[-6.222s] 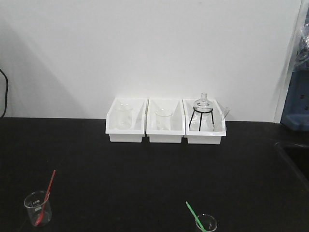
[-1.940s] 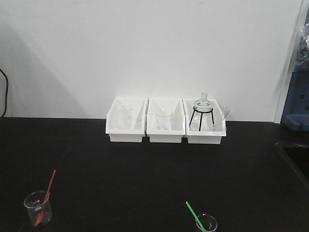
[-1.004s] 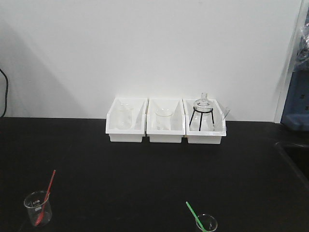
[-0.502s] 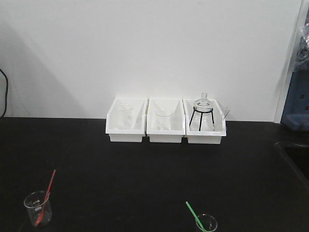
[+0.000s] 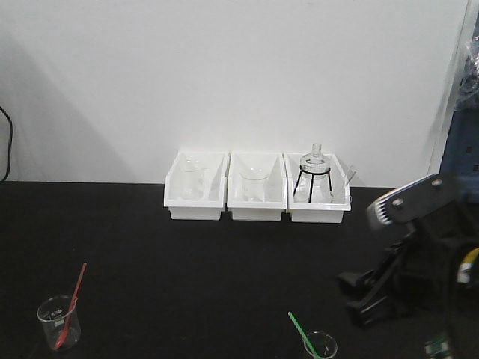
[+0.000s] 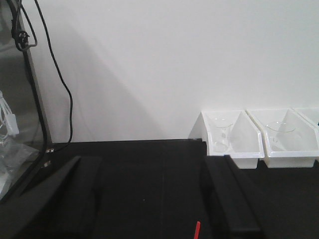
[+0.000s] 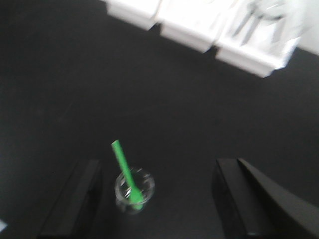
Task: Sort red and green spoons into left cabinet
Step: 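Reach the right gripper down and grasp the green spoon in its beaker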
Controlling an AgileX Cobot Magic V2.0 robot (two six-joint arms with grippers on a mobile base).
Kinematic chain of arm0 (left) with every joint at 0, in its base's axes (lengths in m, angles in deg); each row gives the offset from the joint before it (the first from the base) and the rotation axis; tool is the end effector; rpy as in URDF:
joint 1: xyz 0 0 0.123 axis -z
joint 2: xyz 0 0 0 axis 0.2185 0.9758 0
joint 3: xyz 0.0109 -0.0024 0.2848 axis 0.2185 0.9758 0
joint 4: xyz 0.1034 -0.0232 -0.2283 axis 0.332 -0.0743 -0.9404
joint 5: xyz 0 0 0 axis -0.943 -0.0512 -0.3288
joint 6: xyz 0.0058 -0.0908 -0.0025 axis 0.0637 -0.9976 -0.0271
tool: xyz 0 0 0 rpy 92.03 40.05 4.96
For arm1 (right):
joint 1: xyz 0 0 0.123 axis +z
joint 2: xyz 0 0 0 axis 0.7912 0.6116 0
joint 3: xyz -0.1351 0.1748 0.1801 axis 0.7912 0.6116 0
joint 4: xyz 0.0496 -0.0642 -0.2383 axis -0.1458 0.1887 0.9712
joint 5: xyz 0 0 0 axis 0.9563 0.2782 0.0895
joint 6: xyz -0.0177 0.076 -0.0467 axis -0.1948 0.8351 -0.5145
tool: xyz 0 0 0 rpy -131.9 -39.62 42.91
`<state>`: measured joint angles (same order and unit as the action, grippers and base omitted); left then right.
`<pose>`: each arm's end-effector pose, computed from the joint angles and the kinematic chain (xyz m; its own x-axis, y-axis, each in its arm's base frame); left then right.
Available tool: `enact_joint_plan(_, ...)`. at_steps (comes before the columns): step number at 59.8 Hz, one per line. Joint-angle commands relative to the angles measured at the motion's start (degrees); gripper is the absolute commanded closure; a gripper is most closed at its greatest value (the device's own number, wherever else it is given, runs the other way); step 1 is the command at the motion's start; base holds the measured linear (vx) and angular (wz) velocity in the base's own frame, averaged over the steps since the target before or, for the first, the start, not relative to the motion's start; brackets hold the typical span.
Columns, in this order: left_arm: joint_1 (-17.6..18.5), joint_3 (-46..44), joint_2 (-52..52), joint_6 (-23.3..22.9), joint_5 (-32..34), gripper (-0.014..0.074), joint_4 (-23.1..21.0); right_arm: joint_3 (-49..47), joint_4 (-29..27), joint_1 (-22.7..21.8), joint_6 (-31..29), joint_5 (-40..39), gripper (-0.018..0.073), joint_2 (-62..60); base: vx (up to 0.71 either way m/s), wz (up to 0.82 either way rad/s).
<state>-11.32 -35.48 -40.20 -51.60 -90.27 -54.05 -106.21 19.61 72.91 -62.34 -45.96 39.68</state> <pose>0.1631 0.0004 0.3921 -0.0202 0.0021 -0.9998 -0.0225 0.9997 0.0025 0.2520 0.0966 0.3294 -0.4529 -0.3958 -0.7989 -0.4723 0.8665 -0.1616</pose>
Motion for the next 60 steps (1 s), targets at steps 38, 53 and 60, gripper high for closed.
enact_joint_plan(38, 0.5, -1.7, 1.9, 0.0, 2.7, 0.0055, -0.3, -2.1, -2.1, 4.6, -5.1, -22.4, 0.0061, 23.1, 0.0, 0.0)
enact_joint_plan(53, 0.5, -1.7, 2.1, 0.0, 2.6, 0.0055, -0.3, -2.1, -2.1, 4.4, -5.1, -27.8, 0.0061, 27.6, 0.0, 0.0)
enact_joint_plan(60, 0.5, -1.7, 2.1, 0.0, 2.5, 0.0055, -0.3, -2.1, -2.2, 4.4, -5.0, -28.8, 0.0061, 29.5, 0.0, 0.0)
